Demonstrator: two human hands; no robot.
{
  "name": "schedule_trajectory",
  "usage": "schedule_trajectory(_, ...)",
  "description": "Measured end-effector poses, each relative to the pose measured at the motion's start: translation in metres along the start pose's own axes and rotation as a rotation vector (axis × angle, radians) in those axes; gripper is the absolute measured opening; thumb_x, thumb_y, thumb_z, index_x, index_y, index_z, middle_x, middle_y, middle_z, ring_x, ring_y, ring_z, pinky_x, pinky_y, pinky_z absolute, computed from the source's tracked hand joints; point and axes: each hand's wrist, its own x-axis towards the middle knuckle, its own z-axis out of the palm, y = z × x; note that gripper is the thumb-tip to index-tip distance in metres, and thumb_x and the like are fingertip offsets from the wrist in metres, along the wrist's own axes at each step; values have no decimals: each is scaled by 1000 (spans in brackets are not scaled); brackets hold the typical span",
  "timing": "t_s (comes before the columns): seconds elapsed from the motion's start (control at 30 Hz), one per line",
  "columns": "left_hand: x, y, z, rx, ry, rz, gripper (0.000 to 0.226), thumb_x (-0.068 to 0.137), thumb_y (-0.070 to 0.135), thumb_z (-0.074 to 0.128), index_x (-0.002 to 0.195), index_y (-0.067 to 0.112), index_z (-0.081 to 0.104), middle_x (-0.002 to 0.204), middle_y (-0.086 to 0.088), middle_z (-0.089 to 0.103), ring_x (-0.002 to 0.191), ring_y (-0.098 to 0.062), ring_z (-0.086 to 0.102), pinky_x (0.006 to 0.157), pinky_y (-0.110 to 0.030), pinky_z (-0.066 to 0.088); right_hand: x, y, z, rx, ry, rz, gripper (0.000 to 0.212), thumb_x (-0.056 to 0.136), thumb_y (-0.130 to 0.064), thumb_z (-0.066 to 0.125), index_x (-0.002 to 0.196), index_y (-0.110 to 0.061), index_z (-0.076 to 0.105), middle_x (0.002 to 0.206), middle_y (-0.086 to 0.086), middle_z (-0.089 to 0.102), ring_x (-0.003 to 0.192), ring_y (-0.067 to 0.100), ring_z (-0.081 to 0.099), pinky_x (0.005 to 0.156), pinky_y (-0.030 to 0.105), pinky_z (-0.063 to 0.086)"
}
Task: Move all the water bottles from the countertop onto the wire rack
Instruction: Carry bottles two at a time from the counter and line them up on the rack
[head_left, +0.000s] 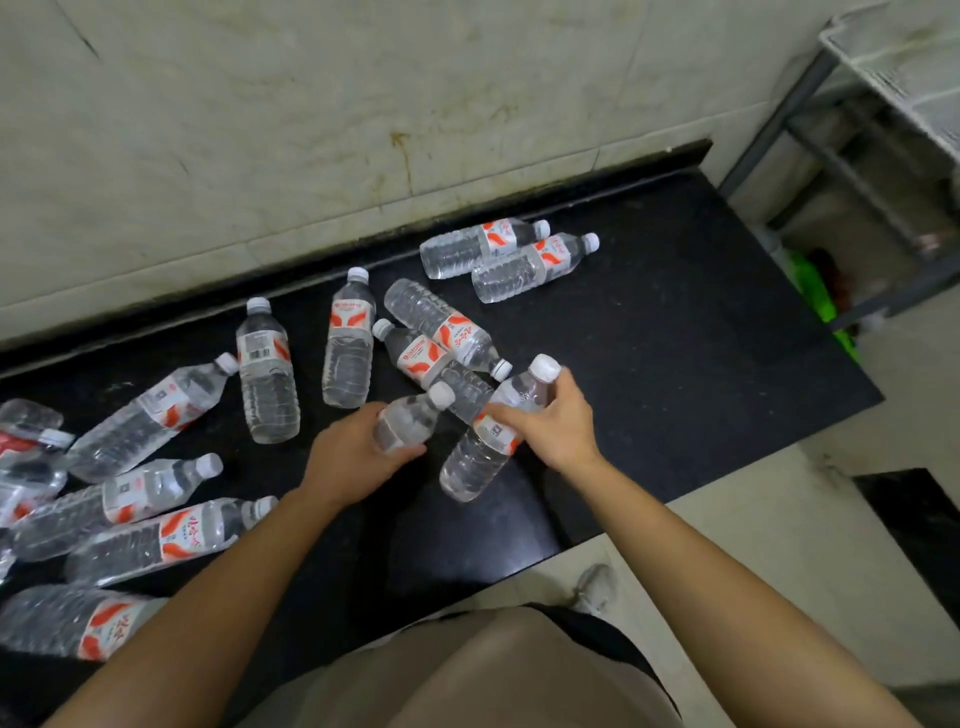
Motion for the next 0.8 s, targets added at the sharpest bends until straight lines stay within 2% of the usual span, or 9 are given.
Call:
schedule_trajectory(0.1,-6,16,-9,-222,59,-12,62,76,54,80,125,25,58,106,9,66,95,-13,64,83,-31,50,3,-8,-27,-147,-4,-242,66,54,-56,89,104,-31,53,100,-8,66,100,20,62,80,37,54)
schedule_trajectory(0.17,-10,23,-9,-386,54,-19,58,77,51,79,123,25,56,111,7,68,98,-10,65,89,-34,54,0,-7,-41,-301,5,-382,64,61,-52,89,112,-31,56,102,-11,61,106,20,52,83,36,50)
schedule_trajectory(0.23,-15,28,-3,-515,54,-19,64,75,58,77,125,26,55,114,10,67,102,-6,65,93,-33,53,-5,-2,-49,-400,59,-490,60,65,-47,90,116,-33,62,107,-10,56,109,19,44,84,34,47)
schedule_trajectory(0.33,-24,34,14,-621,46,-27,79,69,71,74,131,26,52,119,18,65,108,4,63,95,-25,52,-13,16,-53,-335,186,-419,53,68,-46,89,114,-40,63,111,-11,47,109,12,38,84,29,44)
schedule_trajectory(0.43,-35,41,29,-651,71,-28,62,82,44,76,133,29,45,117,25,60,104,17,59,88,-10,48,-14,33,-57,-250,207,-290,70,72,-38,88,130,-35,50,121,-9,40,116,12,40,92,28,40)
schedule_trajectory(0.53,-43,45,40,-657,114,-36,62,85,35,77,135,29,42,120,20,59,108,8,59,88,-15,47,-12,40,-60,-218,81,-280,89,74,-24,87,144,-27,32,135,2,45,121,17,50,97,34,47)
schedule_trajectory(0.67,-44,51,43,-613,94,-38,64,82,36,80,132,29,40,123,9,62,109,-6,63,91,-28,52,-9,37,-61,-238,15,-281,90,81,-19,82,142,-43,21,141,4,53,125,25,56,104,46,50)
schedule_trajectory(0.8,-38,65,40,-553,97,-32,60,82,42,79,129,23,47,117,5,66,108,-16,65,95,-36,51,-14,47,-87,-202,-34,-283,89,80,-25,85,141,-44,24,126,-4,60,116,22,61,96,35,52)
